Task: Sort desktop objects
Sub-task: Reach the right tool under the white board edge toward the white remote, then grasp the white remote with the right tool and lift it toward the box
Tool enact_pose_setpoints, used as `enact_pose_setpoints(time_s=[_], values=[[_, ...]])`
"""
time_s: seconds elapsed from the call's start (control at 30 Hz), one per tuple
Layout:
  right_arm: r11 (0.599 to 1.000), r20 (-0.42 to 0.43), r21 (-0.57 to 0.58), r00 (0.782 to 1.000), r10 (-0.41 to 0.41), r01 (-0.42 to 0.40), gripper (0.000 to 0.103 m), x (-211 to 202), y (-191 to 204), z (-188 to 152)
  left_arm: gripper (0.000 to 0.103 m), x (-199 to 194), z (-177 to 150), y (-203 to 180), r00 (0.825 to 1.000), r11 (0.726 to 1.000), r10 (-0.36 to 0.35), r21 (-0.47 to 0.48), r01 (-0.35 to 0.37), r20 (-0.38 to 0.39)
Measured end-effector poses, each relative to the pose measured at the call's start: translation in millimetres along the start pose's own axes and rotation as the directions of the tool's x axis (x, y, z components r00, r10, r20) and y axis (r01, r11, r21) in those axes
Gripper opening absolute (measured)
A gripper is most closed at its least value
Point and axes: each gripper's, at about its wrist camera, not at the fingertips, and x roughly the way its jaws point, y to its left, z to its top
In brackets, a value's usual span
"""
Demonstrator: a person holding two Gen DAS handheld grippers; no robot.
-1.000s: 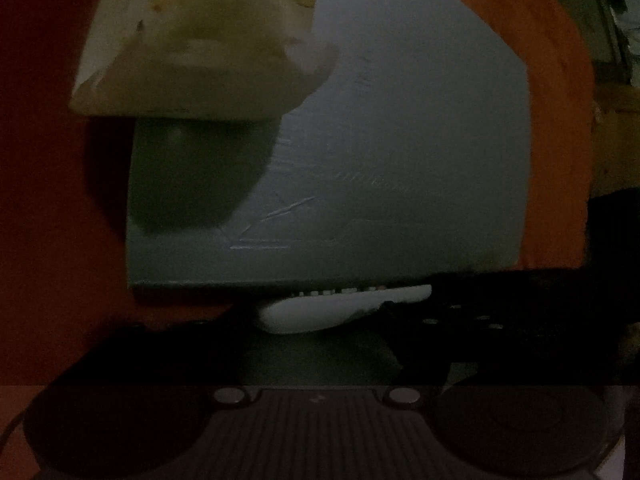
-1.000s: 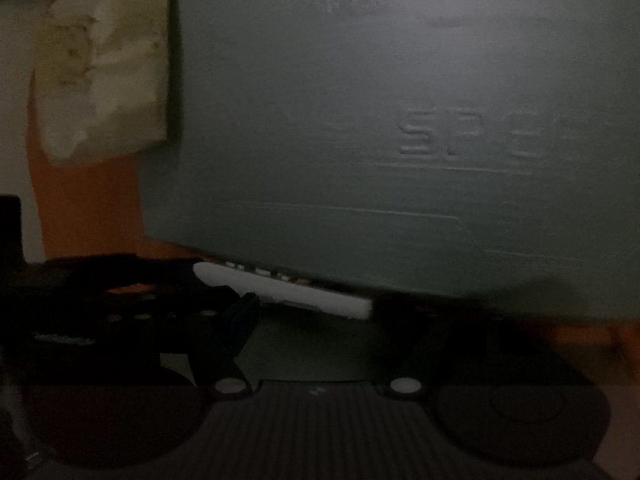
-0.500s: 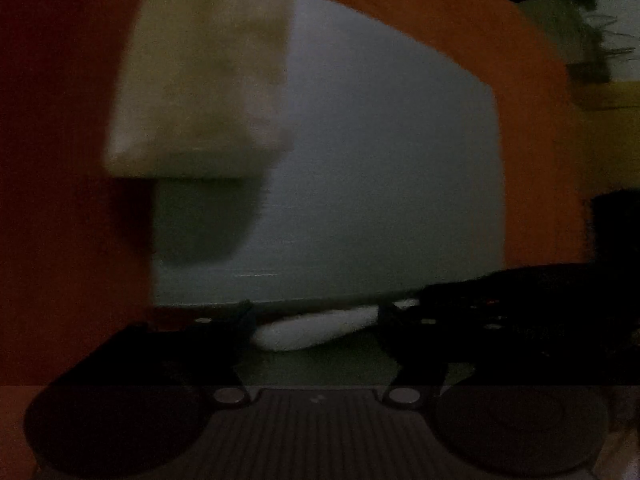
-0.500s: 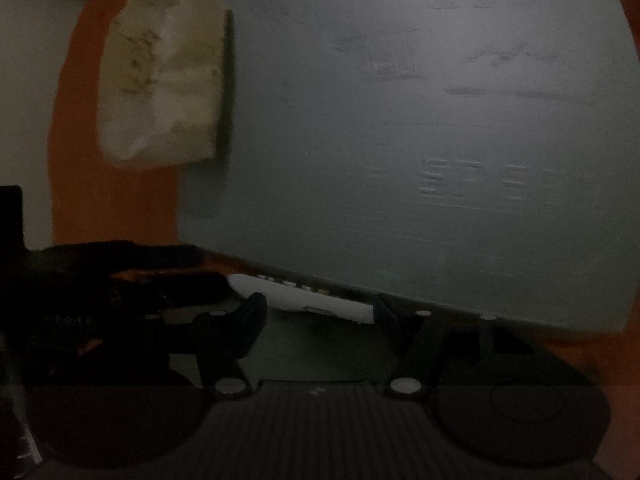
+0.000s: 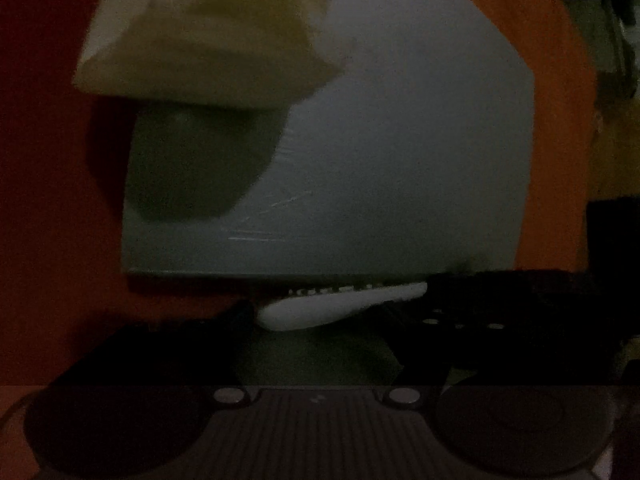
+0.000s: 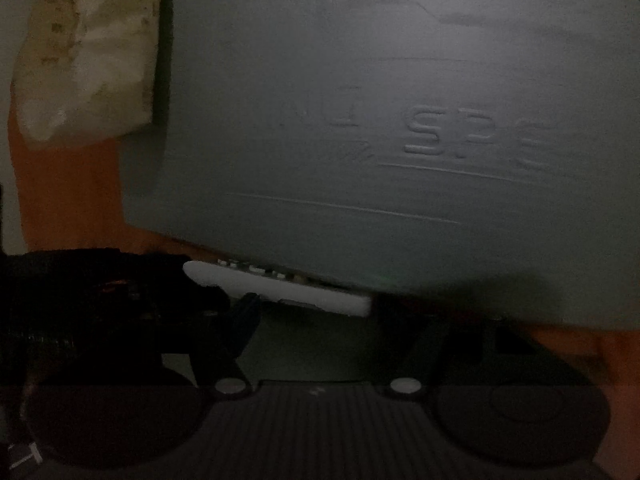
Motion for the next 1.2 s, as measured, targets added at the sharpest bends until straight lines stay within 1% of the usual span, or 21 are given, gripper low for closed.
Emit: enact_pose_setpoints(time_s=[0.07, 0.17, 0.27, 0.4, 0.5, 0.53, 0.6, 0.63, 0.67, 0.7, 0.73, 0.8, 0.87, 0.9, 0.97, 1.0, 1.03, 1.1, 1.17, 1.2], values=[[1.000, 0.000, 0.002, 1.000, 0.002, -0.002, 0.069, -0.2, -0.3, 4.3, 0.068, -0.7, -1.6, 0.7, 1.000, 1.000, 0.004, 0.000, -0.004, -0.005], [1.000, 0.012, 0.000, 1.000, 0.013, -0.013, 0.069, 0.3, 0.4, 3.2, 0.073, -0.9, -3.3, -5.8, 1.000, 0.999, -0.017, -0.036, 0.017, 0.000], [1.000, 0.024, -0.019, 1.000, 0.018, -0.018, 0.069, -3.6, -1.5, 0.2, 0.073, -3.0, -6.7, -4.9, 1.000, 0.999, -0.025, -0.047, 0.026, 0.012], [0.999, 0.057, -0.044, 0.998, 0.027, -0.025, 0.069, -1.7, 3.8, -5.5, 0.073, -11.9, -10.4, 0.2, 0.999, 0.998, -0.025, -0.052, 0.027, 0.041], [0.998, 0.093, -0.036, 0.994, 0.056, -0.053, 0.069, -12.7, 1.6, -10.0, 0.076, -21.4, -12.4, 2.3, 0.996, 0.997, -0.036, -0.061, 0.041, 0.076], [0.998, 0.110, -0.037, 0.992, 0.063, -0.059, 0.069, -18.4, 0.0, -11.4, 0.076, -17.3, -8.8, 1.4, 0.995, 0.996, -0.045, -0.069, 0.051, 0.092], [0.997, 0.150, -0.032, 0.986, 0.079, -0.075, 0.069, -32.3, -3.1, -14.1, 0.076, -27.1, -9.2, -1.7, 0.990, 0.996, -0.063, -0.057, 0.070, 0.123], [0.995, 0.167, -0.028, 0.981, 0.096, -0.092, 0.069, -41.5, -5.6, -15.5, 0.077, -34.9, -8.9, -3.1, 0.987, 0.994, -0.086, -0.052, 0.094, 0.135], [0.992, 0.193, -0.031, 0.973, 0.128, -0.125, 0.069, -54.2, -10.0, -18.5, 0.069, -43.0, -8.4, -4.6, 0.982, 0.991, -0.115, -0.048, 0.123, 0.147], [0.986, 0.218, -0.033, 0.961, 0.168, -0.165, 0.064, -64.8, -12.1, -20.0, 0.068, -51.0, -7.9, -6.2, 0.977, 0.988, -0.143, -0.043, 0.151, 0.159], [0.980, 0.243, -0.037, 0.949, 0.200, -0.197, 0.063, -75.7, -13.6, -21.5, 0.068, -58.8, -7.4, -10.0, 0.972, 0.986, -0.155, -0.027, 0.162, 0.179], [0.981, 0.306, -0.074, 0.932, 0.194, -0.180, 0.063, -95.5, -10.0, -24.7, 0.069, -69.9, -4.1, -18.5, 0.962, 0.987, -0.157, 0.012, 0.158, 0.224], [0.982, 0.346, -0.095, 0.920, 0.186, -0.163, 0.064, -90.9, -0.4, -25.4, 0.069, -74.2, 2.6, -18.6, 0.955, 0.988, -0.152, 0.016, 0.153, 0.254], [0.983, 0.318, -0.136, 0.935, 0.160, -0.122, 0.065, -83.2, 3.0, -25.5, 0.070, -75.2, 6.3, -15.8, 0.953, 0.989, -0.141, 0.006, 0.145, 0.269], [0.974, 0.265, -0.221, 0.959, 0.103, -0.044, 0.070, -67.7, 9.8, -25.8, 0.072, -80.0, 10.7, -4.9, 0.960, 0.994, -0.106, -0.001, 0.110, 0.261], [0.964, 0.240, -0.264, 0.968, 0.073, -0.007, 0.075, -60.0, 13.2, -26.0, 0.073, -67.9, 8.6, -5.4, 0.963, 0.995, -0.093, -0.006, 0.097, 0.252], [0.951, 0.216, -0.308, 0.976, 0.040, 0.029, 0.076, -52.3, 16.6, -26.1, 0.073, -60.8, 6.3, -2.0, 0.967, 0.997, -0.071, -0.008, 0.075, 0.244], [0.914, 0.173, -0.395, 0.985, -0.028, 0.096, 0.076, -36.8, 23.4, -26.4, 0.073, -49.9, 0.4, 5.4, 0.970, 1.000, -0.025, 0.006, 0.024, 0.242], [0.864, 0.135, -0.481, 0.987, -0.092, 0.146, 0.077, -21.2, 30.9, -26.6, 0.073, -48.7, -5.4, 15.0, 0.972, 1.000, -0.001, 0.006, 0.000, 0.235], [0.841, 0.108, -0.526, 0.991, -0.079, 0.125, 0.077, -13.3, 37.4, -26.3, 0.073, -47.5, -7.5, 20.0, 0.974, 1.000, 0.002, 0.003, -0.003, 0.229]])
